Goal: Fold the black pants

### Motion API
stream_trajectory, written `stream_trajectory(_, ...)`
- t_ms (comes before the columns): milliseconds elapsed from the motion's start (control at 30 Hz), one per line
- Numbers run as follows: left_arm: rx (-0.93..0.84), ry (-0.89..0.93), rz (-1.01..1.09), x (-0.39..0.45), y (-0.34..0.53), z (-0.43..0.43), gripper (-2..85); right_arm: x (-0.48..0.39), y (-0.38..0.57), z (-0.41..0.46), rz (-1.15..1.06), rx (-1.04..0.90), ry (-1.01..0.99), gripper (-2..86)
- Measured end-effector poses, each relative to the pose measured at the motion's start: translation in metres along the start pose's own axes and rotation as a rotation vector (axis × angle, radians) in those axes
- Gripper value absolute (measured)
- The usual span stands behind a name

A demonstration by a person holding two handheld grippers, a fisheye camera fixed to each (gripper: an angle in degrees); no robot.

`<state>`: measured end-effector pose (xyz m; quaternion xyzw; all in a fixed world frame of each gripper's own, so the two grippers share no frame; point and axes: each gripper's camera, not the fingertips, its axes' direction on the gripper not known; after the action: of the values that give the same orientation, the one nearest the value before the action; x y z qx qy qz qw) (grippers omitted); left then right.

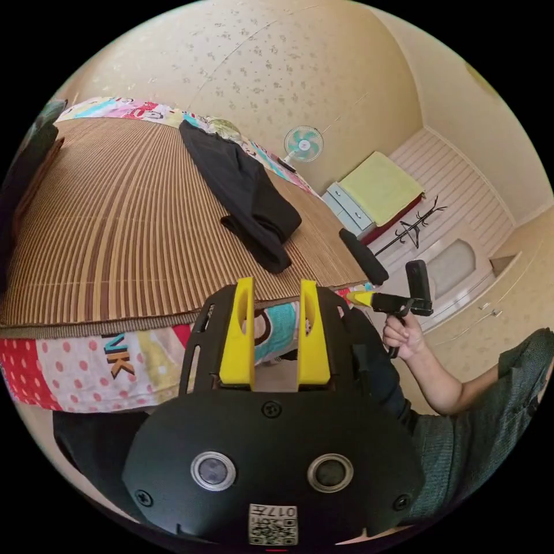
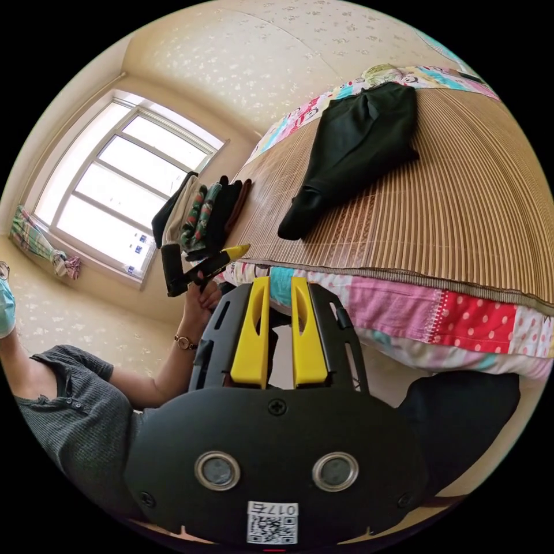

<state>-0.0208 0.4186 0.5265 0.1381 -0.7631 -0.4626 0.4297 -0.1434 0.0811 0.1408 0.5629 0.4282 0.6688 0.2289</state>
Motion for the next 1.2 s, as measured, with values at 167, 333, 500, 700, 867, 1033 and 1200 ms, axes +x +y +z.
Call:
stream_trajectory(167,-0.015,0.058,0.058,0.002,-0.001,0.011,12.0,-0.004,-0.044,0.027,0.079,0.026,0.125,12.2)
stream_trajectory(333,-0.05,0.087,0.27,0.016,-0.008,-0.002,12.6,0.001,-0.095,0.078,0.113,-0.01,0.238,15.8)
stream_trajectory(500,0.0,0.068,0.26,-0.001,-0.006,-0.039,12.5,0.004,-0.128,0.147,0.039,-0.083,0.299,9.3)
stream_trajectory(700,0.128,0.298,0.036,-0.074,-0.006,-0.089,12.5,-0.117,-0.158,0.075,-0.234,0.325,0.623,3.4)
stream_trajectory(867,0.236,0.388,-0.084,-0.117,-0.006,-0.123,12.6,-0.196,-0.188,0.095,-0.704,0.068,0.526,3.1)
stream_trajectory(1033,0.288,0.342,-0.139,-0.134,0.0,-0.158,13.4,-0.153,-0.178,0.096,-0.608,0.106,0.276,2.8)
stream_trajectory(1200,0.259,0.305,-0.162,-0.145,-0.003,-0.178,13.5,-0.053,-0.192,0.078,-0.216,0.207,0.346,11.5)
